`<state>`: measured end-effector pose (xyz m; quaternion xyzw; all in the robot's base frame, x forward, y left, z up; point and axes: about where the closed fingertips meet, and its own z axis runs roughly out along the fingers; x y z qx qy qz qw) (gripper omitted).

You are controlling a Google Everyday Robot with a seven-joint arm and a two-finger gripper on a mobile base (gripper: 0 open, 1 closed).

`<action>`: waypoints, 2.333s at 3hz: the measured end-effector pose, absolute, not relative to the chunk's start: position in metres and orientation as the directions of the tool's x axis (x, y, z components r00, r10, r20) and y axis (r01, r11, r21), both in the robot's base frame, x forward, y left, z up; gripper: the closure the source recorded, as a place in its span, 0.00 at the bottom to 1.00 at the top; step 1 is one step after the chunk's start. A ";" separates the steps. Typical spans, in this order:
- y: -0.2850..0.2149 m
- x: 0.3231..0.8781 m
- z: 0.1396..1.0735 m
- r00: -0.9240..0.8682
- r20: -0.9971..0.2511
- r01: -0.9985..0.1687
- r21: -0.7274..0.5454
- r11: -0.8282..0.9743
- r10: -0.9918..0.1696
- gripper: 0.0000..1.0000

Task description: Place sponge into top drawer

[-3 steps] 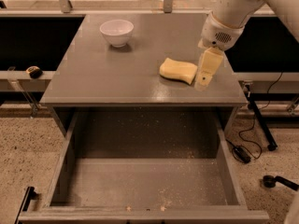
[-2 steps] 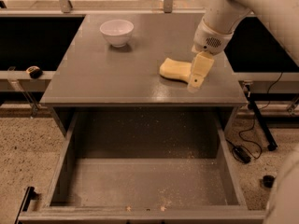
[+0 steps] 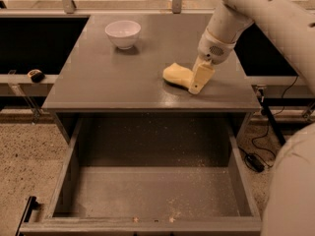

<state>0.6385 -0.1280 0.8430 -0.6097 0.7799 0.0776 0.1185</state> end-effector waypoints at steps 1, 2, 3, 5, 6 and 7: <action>-0.131 0.632 0.844 -0.226 -0.296 -0.970 -0.021 0.242 -0.928 0.73; -0.132 0.608 0.863 -0.175 -0.388 -0.975 -0.057 0.213 -0.905 0.96; -0.132 0.564 0.894 -0.018 -0.447 -0.968 -0.218 0.129 -0.895 1.00; -0.141 0.519 0.908 0.186 -0.428 -0.938 -0.345 -0.030 -0.884 1.00; -0.140 0.518 0.903 0.187 -0.430 -0.940 -0.340 -0.033 -0.883 1.00; -0.137 0.494 0.844 0.192 -0.450 -0.957 -0.284 -0.063 -0.872 1.00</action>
Offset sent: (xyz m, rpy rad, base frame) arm -0.0746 -0.0205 0.0590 0.2521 -0.1617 0.0654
